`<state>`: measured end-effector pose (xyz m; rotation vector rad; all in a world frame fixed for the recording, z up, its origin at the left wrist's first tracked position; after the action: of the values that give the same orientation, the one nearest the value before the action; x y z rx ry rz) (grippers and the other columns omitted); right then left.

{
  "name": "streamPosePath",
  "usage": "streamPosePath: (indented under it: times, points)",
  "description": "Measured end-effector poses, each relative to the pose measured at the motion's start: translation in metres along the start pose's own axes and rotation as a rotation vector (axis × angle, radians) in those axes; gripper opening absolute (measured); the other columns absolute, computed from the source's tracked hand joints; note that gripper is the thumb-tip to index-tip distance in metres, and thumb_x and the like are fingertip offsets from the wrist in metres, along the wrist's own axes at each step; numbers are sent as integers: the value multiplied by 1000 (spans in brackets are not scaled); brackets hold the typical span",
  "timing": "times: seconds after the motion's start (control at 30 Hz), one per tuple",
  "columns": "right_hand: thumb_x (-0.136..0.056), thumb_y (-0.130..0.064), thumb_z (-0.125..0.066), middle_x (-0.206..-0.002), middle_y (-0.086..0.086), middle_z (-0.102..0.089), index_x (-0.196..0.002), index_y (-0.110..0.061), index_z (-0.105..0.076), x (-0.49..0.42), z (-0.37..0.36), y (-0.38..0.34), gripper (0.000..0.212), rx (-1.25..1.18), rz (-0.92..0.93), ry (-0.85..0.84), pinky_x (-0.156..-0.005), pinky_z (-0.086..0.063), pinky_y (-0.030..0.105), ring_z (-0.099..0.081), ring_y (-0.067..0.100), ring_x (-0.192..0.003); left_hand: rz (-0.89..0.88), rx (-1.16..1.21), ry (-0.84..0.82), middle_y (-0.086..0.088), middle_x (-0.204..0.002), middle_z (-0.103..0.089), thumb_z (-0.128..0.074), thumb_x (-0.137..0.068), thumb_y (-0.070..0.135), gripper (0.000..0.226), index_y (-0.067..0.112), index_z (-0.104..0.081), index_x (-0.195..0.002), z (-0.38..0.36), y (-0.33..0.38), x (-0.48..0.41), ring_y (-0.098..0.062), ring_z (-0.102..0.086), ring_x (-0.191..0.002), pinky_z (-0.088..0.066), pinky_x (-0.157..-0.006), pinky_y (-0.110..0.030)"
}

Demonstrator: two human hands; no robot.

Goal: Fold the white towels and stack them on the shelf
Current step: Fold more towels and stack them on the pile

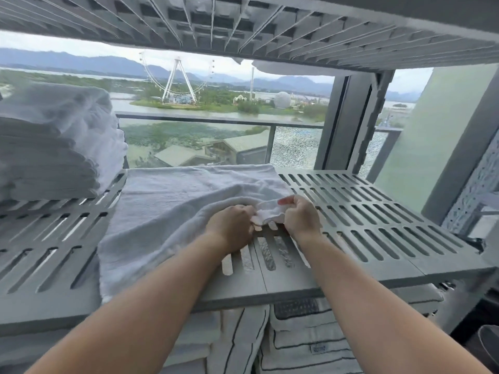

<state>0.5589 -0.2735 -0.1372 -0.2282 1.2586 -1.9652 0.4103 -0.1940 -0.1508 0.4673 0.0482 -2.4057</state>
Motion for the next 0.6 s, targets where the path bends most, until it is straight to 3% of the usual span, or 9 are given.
streamPosePath:
  times: [0.1,0.17,0.3,0.5,0.6]
  points:
    - [-75,5,-40,-87,-19,-62,-97,-25,-70,-2,-5,5,48,-52,6,43,-61,-37,2,-55,-3,-80,-4,-76,120,-4,-133,-60,-51,-92,23,47,20,-49,-138,7,-4,4,-24,-60,-119,-53,-90,-36]
    - [-75,5,-40,-83,-24,-60,-91,-27,-69,-2,-4,7,47,-111,1,79,-60,-38,0,-54,-6,-79,20,-156,166,-6,-122,-62,-48,-91,16,44,21,-53,-134,13,-1,7,-27,-60,-111,-56,-79,-39]
    - [-80,0,-42,-80,-22,-60,-88,-27,-68,-1,2,10,39,-129,-20,128,-73,-38,23,-57,11,-84,53,-225,203,-6,-101,-64,-44,-86,5,33,17,-58,-113,21,13,17,-28,-64,-94,-41,-62,-33]
    - [-83,-6,-40,-87,-6,-65,-93,-22,-70,18,23,17,35,-91,17,129,-72,-36,29,-57,18,-86,47,-346,190,-1,-86,-69,-45,-86,11,19,20,-58,-97,30,37,41,-25,-67,-78,-35,-55,-30]
    - [-87,-13,-41,-85,-5,-63,-96,-19,-70,32,38,22,30,-56,34,123,-69,-35,31,-56,18,-82,33,-365,198,-2,-88,-69,-46,-88,18,14,19,-57,-96,30,47,55,-26,-65,-81,-32,-58,-31]
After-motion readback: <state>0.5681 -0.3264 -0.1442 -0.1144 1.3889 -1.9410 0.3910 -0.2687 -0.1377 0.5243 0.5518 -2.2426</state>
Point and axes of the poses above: each hand's wrist, its own x-axis away from the middle knuckle, its own z-axis out of the back of the hand, y = z × x, the point moved 3 cm from there along -x, towards the middle knuckle
